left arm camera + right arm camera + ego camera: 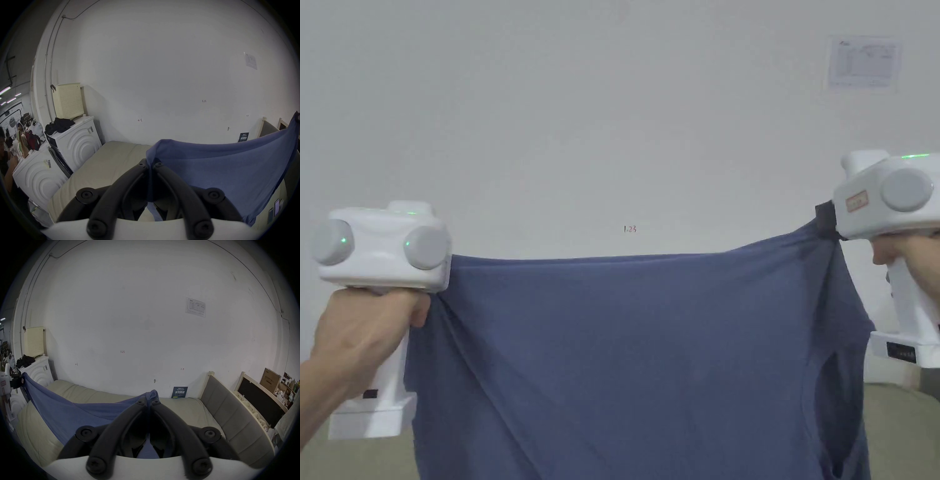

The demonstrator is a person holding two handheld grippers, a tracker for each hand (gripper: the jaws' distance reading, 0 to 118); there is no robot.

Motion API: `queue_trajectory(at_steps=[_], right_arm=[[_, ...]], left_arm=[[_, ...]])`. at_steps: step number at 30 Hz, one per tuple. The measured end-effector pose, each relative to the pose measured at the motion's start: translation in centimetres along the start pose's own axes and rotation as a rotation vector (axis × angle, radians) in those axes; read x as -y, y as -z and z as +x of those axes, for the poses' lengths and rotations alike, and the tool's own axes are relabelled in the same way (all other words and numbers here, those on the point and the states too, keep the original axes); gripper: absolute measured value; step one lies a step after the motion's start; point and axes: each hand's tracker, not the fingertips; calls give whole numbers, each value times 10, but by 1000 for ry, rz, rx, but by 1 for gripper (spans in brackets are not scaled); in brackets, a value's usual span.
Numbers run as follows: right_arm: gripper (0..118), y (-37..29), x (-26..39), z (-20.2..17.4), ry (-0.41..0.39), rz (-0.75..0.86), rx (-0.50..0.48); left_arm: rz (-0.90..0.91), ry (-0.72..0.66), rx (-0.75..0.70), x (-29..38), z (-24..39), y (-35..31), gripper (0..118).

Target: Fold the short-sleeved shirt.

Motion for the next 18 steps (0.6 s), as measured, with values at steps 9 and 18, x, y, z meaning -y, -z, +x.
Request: queue_trajectory(at_steps=[9,18], right_arm=[[2,58,17,-7,-17,-31,6],[2,74,114,-3,6,-176,-45]], left_arm=[[-7,31,-34,13,27,63,1],[-145,68,7,101,34,75,1]])
